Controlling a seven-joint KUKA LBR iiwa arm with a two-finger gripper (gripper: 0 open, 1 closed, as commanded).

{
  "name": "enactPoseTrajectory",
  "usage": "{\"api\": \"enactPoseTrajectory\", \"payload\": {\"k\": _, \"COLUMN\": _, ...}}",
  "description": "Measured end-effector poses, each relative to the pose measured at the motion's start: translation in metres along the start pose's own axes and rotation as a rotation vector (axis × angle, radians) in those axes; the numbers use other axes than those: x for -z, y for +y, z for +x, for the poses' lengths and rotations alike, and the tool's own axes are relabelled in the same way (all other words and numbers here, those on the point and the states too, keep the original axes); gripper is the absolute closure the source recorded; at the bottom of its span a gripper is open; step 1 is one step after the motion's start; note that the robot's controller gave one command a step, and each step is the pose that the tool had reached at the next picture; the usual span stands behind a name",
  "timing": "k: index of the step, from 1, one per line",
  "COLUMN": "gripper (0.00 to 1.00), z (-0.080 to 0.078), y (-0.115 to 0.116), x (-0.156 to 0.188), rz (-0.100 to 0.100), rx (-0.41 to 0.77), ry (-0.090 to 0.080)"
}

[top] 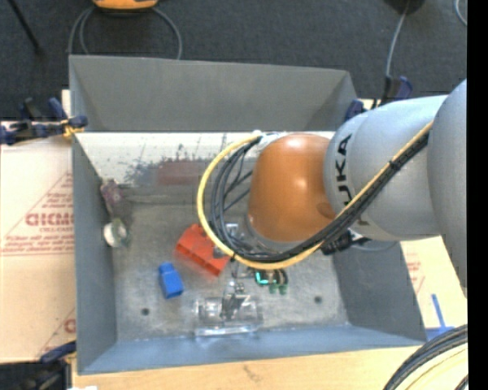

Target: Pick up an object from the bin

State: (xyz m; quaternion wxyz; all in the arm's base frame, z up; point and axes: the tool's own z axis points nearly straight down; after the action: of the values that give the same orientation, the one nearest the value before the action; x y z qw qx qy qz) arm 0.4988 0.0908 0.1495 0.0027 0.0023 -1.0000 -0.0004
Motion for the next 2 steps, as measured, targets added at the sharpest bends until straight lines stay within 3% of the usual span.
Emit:
{"api": "enactPoseTrajectory", "payload": {"k": 1, "gripper": 0.0, "z": -0.046, "y": -0.009, "x": -0.037, "rz": -0.002, "rx": -0.515, "ry": -0.008}}
{"api": "enactPoseTrajectory", "payload": {"k": 2, "gripper": 0.0, "z": -0.059, "y": 0.011, "x": -0.07, "rz": -0.004, "rx": -0.688, "ry": -0.012}}
